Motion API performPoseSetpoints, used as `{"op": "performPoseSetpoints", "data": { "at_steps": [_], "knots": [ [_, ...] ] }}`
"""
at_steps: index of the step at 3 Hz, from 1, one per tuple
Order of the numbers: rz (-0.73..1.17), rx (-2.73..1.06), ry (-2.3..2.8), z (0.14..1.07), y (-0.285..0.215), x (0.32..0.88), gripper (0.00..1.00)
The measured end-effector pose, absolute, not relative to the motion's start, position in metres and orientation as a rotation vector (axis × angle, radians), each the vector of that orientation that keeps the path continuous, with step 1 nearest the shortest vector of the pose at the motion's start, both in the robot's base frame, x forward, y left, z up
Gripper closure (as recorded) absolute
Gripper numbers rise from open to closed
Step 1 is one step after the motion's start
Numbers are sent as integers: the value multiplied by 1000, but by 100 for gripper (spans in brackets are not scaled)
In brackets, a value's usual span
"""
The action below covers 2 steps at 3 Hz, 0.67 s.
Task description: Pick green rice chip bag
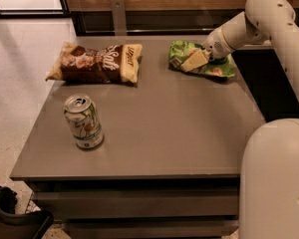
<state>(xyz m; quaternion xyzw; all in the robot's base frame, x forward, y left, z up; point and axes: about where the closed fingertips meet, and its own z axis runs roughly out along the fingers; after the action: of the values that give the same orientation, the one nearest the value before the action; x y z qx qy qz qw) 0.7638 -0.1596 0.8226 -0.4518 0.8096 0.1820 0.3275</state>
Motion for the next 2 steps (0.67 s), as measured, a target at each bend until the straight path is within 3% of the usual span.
{"op": "performPoseSetpoints", "data": {
  "at_steps": [2],
  "knots": [
    [476,-1183,2120,823,-160,764,100]
  ]
}}
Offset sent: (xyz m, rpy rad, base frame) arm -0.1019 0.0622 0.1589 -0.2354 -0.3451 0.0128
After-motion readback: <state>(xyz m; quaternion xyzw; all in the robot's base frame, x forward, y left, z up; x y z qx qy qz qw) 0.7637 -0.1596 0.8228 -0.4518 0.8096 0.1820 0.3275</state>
